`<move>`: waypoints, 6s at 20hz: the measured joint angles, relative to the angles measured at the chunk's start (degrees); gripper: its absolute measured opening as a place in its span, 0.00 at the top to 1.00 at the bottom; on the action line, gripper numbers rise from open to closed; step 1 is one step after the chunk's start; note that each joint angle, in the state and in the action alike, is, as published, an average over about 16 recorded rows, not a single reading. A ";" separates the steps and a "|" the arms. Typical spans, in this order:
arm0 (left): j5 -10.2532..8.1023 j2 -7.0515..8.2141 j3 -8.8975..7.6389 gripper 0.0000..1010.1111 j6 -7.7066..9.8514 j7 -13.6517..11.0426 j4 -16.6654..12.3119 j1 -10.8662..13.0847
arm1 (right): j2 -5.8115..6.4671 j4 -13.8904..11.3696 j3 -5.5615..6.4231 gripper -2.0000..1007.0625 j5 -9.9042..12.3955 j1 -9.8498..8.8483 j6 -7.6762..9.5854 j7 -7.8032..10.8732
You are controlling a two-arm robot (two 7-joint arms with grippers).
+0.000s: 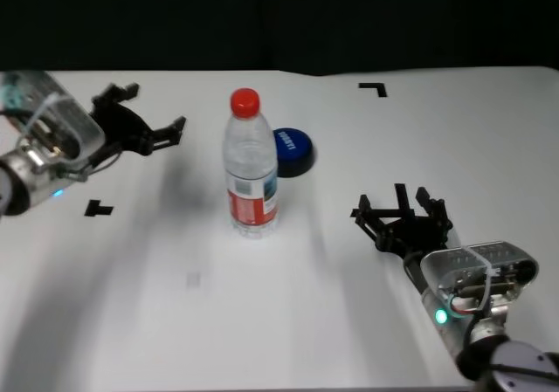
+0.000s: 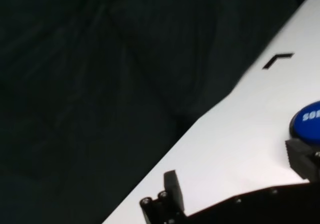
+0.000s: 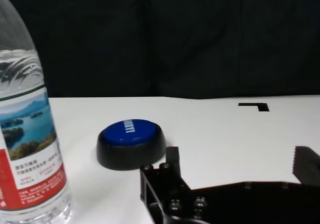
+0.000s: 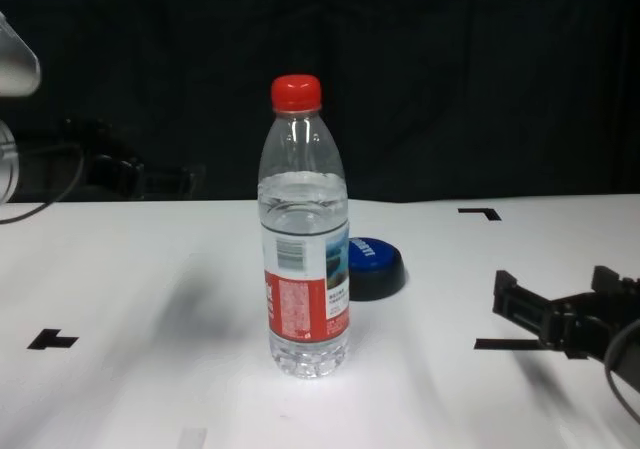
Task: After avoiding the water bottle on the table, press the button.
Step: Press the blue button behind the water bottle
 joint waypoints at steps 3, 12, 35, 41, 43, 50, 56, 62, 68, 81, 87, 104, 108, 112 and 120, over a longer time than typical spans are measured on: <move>0.23 -0.02 -1.53 0.01 1.89 2.41 -3.96 3.56 | 0.00 0.00 0.00 0.00 0.00 0.00 0.00 0.00; 2.26 -2.31 -5.70 0.01 5.61 11.28 -12.87 13.64 | 0.00 0.00 0.00 0.00 0.00 0.00 0.00 0.00; 4.28 -7.77 -9.58 0.01 4.82 19.08 -16.40 20.78 | 0.01 0.00 0.00 0.00 0.00 0.00 0.00 0.00; 4.68 -7.75 -10.94 0.01 5.72 19.64 -19.47 23.42 | 0.01 0.00 0.00 0.00 0.00 0.00 0.00 -0.01; 4.86 -7.80 -11.56 0.01 6.08 19.88 -21.27 25.04 | 0.01 0.00 0.00 0.00 0.00 0.00 0.00 -0.01; 5.41 -8.24 -13.50 0.01 7.07 20.28 -28.90 32.57 | 0.00 0.00 0.00 0.00 0.00 0.00 0.00 0.00; 5.15 -8.89 -13.63 0.01 6.66 18.79 -33.03 38.31 | 0.01 0.00 0.00 0.00 0.00 0.00 0.00 0.00; 4.67 -9.96 -13.11 0.01 5.10 16.76 -32.71 40.71 | 0.01 0.00 0.00 0.00 0.00 0.00 0.00 0.00; 5.25 -11.81 -12.57 0.01 2.53 16.42 -30.37 41.20 | 0.01 0.00 0.00 0.00 0.00 0.00 0.00 0.00; 11.97 -14.88 -11.44 0.01 -1.15 19.69 -28.09 41.12 | 0.01 0.00 0.00 0.00 0.00 0.00 0.00 0.00; 13.46 -16.28 -11.62 0.01 -1.19 19.98 -28.19 40.64 | 0.01 0.00 0.00 0.00 0.00 0.00 0.00 0.00; 6.85 -18.23 -14.03 0.01 -1.27 15.82 -28.94 39.63 | 0.01 0.00 0.00 0.00 0.00 0.00 0.00 0.00; 5.20 -17.87 -14.07 0.01 -1.31 14.84 -28.83 39.31 | 0.01 0.00 0.00 0.00 0.00 0.00 0.00 0.00; 4.37 -17.55 -13.90 0.01 -1.30 14.36 -28.76 39.05 | 0.01 0.00 0.00 0.00 0.00 0.00 0.00 0.00; 4.11 -17.31 -13.71 0.01 -1.22 14.24 -28.79 38.84 | 0.01 0.00 0.00 0.00 0.00 0.00 0.00 0.00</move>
